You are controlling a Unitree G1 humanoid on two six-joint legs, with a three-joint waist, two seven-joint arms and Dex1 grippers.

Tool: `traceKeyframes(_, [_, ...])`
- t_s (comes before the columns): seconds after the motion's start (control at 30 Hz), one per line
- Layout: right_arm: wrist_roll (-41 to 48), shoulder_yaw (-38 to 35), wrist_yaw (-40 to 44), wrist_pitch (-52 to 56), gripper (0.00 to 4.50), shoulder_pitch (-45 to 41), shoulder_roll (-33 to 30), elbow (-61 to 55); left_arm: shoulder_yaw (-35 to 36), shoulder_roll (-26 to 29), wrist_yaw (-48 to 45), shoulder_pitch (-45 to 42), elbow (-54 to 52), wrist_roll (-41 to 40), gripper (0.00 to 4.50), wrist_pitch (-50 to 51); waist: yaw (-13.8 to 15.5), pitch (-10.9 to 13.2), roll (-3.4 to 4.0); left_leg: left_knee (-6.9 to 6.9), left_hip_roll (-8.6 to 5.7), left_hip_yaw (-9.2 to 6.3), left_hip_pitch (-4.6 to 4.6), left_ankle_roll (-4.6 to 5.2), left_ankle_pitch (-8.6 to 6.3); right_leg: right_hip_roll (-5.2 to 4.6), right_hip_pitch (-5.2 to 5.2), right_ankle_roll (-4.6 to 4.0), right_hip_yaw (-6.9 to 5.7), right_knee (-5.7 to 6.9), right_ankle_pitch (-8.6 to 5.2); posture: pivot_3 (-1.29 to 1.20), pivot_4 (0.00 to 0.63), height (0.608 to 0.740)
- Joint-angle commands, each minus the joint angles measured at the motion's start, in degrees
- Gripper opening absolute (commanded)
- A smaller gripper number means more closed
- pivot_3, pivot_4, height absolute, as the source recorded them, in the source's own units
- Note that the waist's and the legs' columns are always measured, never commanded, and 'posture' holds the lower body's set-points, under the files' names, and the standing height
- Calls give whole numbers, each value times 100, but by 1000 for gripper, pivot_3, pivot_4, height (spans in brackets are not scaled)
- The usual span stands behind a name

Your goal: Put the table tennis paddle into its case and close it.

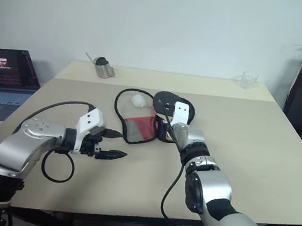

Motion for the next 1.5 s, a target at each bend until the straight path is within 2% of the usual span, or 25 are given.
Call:
traceKeyframes(0.03, [28,-45,-33,-291,1061,-353,-92,-81,204,99,28,3,-242,-123,3947,-4,0,0,0,0,0,0,0,0,0,0,0,0,0,0,0,0,150,740])
traceKeyframes(1.33, [88,-245,-285,-558,1061,-342,-41,474,139,133,196,111,-579,-198,3947,123,4,0,0,0,0,-2,1,0,0,0,3,0,-3,0,0,0,150,740])
traceKeyframes(1.5, [102,-263,-273,-572,2675,-348,-43,493,103,109,195,77,-565,-189,3947,113,4,0,0,0,0,-2,1,0,0,0,3,0,-2,0,0,0,150,740])
